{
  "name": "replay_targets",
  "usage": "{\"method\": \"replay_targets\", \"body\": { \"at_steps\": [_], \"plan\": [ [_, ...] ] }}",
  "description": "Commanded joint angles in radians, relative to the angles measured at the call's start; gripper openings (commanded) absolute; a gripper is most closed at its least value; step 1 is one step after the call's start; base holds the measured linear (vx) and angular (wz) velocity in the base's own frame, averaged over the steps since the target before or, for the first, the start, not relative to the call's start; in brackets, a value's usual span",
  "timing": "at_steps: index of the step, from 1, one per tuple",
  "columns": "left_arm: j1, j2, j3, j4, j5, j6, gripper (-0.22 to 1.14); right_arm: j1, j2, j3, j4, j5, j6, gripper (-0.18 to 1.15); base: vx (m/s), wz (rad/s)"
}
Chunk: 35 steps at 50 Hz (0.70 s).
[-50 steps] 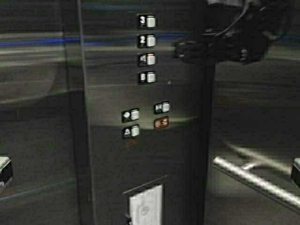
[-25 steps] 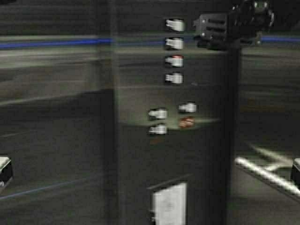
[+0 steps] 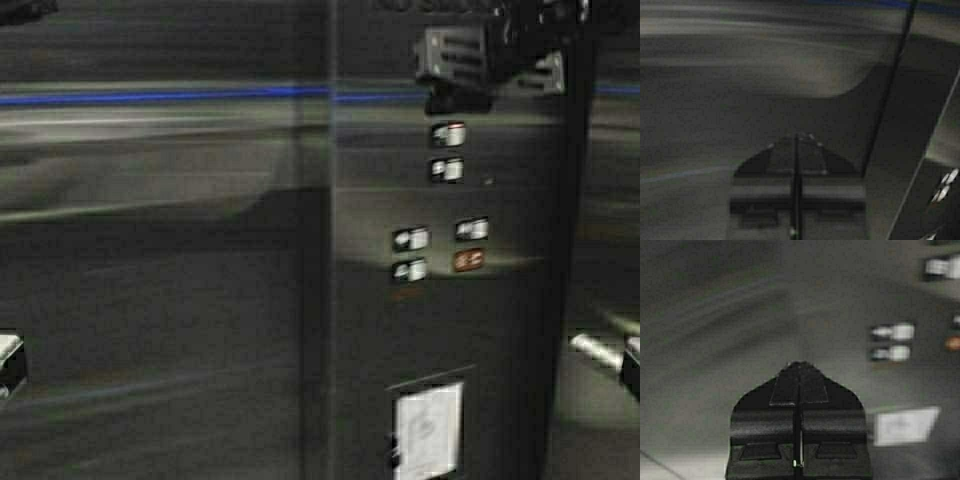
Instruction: Navigate to elevator, push the call button, then enter the elevator
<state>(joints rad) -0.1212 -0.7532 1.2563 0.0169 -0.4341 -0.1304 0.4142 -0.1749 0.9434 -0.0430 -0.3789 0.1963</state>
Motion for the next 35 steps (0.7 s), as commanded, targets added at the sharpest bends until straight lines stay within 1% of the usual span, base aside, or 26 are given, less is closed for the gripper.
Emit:
{"method": "replay_targets", "body": {
  "at_steps": [1, 7, 25, 35],
  "plan": [
    [-0.003, 0.023, -0.020, 0.014, -0.006, 0.018, 0.02, 0.000, -0.028, -0.035, 0.002, 0.005, 0.000, 0.06, -0.19, 0.11],
    [-0.002, 0.044, -0.025, 0.040, -0.006, 0.043, 0.02, 0.006, -0.026, -0.054, 0.002, 0.006, 0.002, 0.06, -0.19, 0.09],
    [-0.003, 0.074, -0.048, 0.038, -0.005, 0.021, 0.03, 0.020, -0.026, -0.074, -0.008, 0.008, -0.002, 0.06, -0.24, 0.08],
    [-0.003, 0.083, -0.052, 0.038, -0.005, 0.011, 0.03, 0.021, -0.026, -0.075, -0.015, 0.008, 0.000, 0.06, -0.26, 0.18]
  ]
}}
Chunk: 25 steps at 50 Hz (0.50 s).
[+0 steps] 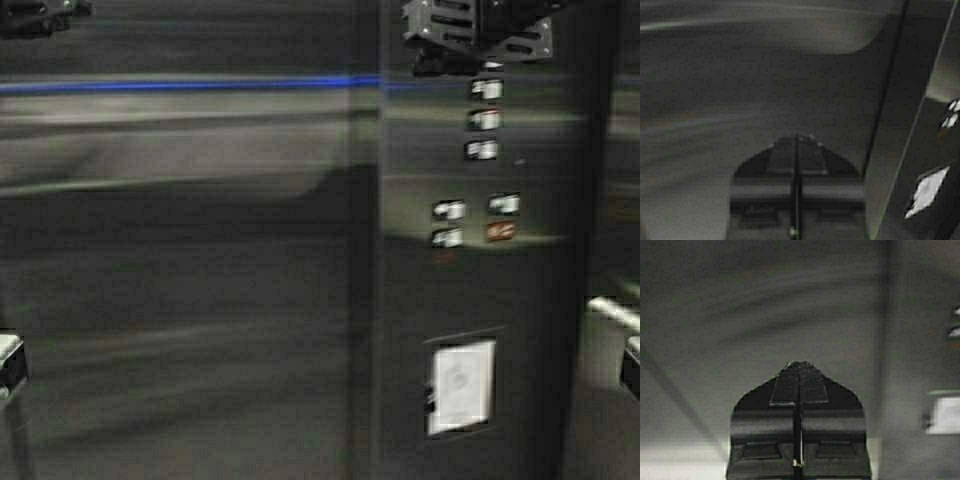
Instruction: Navigate to elevator, push the call button, then enter the elevator
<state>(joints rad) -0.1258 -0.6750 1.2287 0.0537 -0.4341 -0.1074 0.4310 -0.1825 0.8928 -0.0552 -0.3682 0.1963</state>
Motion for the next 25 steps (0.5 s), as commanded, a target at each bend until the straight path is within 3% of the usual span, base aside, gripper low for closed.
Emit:
{"method": "replay_targets", "body": {
  "at_steps": [1, 25],
  "plan": [
    [0.003, 0.005, -0.025, 0.000, -0.005, -0.017, 0.03, 0.005, -0.018, -0.023, -0.005, -0.003, -0.002, 0.06, -0.25, 0.24],
    [0.002, 0.084, -0.121, -0.003, 0.046, -0.014, 0.02, 0.028, -0.034, -0.017, -0.005, -0.003, 0.000, 0.06, -0.21, 0.30]
  ]
}}
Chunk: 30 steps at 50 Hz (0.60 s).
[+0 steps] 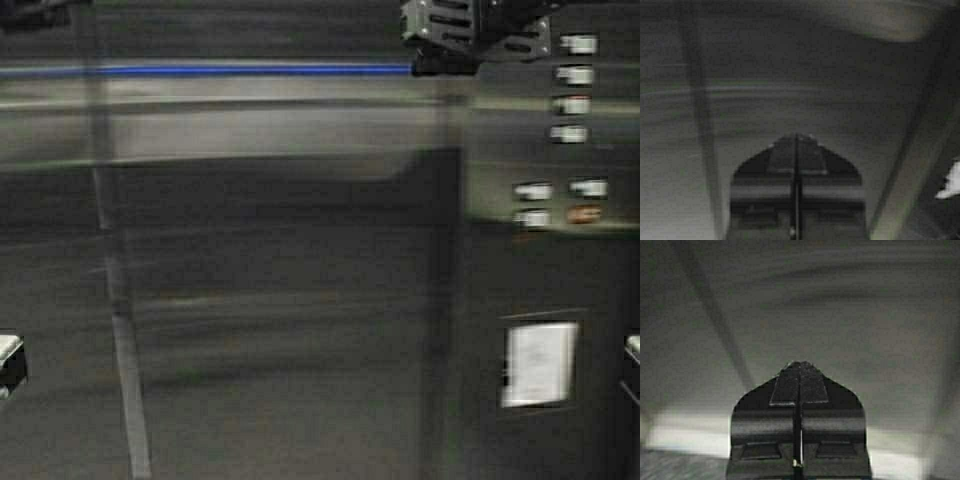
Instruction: Navigate to elevator, push the call button, then enter the elevator
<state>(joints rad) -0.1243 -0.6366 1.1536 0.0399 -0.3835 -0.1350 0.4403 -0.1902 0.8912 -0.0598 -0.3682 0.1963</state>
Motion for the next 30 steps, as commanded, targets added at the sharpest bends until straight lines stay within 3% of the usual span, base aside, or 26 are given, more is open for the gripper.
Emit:
{"method": "replay_targets", "body": {
  "at_steps": [1, 30],
  "plan": [
    [0.000, 0.054, -0.044, 0.014, -0.005, 0.015, 0.02, 0.020, -0.026, -0.011, 0.000, -0.003, 0.000, 0.06, -0.18, 0.40],
    [-0.034, 0.064, -0.021, 0.028, -0.112, 0.015, 0.03, 0.023, -0.026, -0.012, 0.000, -0.005, 0.000, 0.06, -0.18, 0.33]
  ]
}}
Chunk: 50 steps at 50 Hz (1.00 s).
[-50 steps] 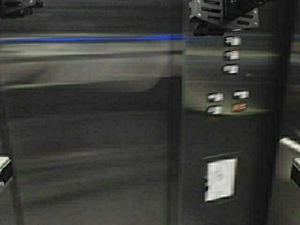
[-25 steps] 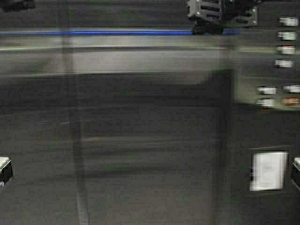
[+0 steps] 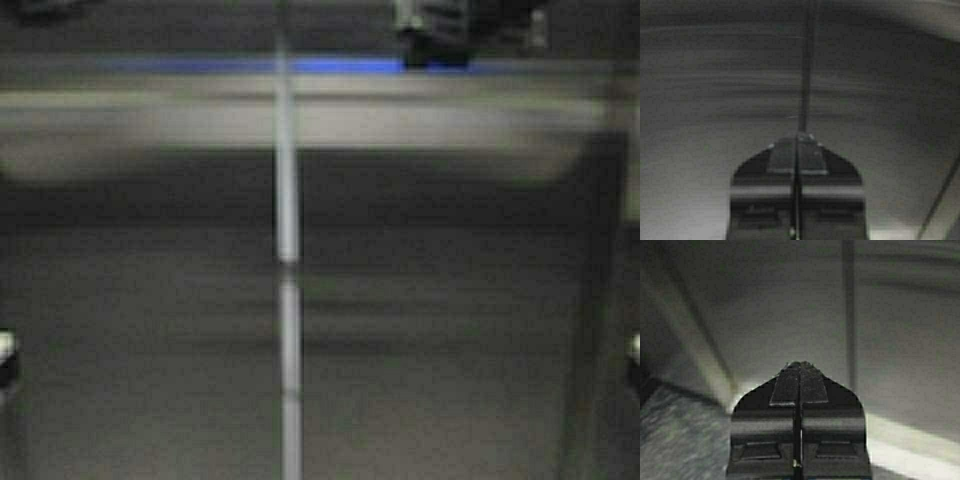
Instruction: Navigate to elevator, push the call button, then enter the elevator
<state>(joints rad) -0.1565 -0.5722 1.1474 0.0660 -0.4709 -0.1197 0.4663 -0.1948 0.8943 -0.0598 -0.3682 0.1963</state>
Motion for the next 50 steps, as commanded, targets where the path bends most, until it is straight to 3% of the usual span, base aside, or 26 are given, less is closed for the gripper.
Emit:
{"method": "replay_targets", "body": {
  "at_steps": [1, 50],
  "plan": [
    [-0.002, 0.000, -0.017, 0.003, -0.028, 0.000, 0.03, -0.003, -0.021, -0.015, 0.000, -0.003, 0.000, 0.06, -0.18, 0.21],
    [-0.002, 0.000, -0.017, 0.003, -0.034, -0.006, 0.02, 0.015, 0.015, -0.018, 0.000, -0.005, 0.002, 0.06, -0.05, 0.03]
  ]
}}
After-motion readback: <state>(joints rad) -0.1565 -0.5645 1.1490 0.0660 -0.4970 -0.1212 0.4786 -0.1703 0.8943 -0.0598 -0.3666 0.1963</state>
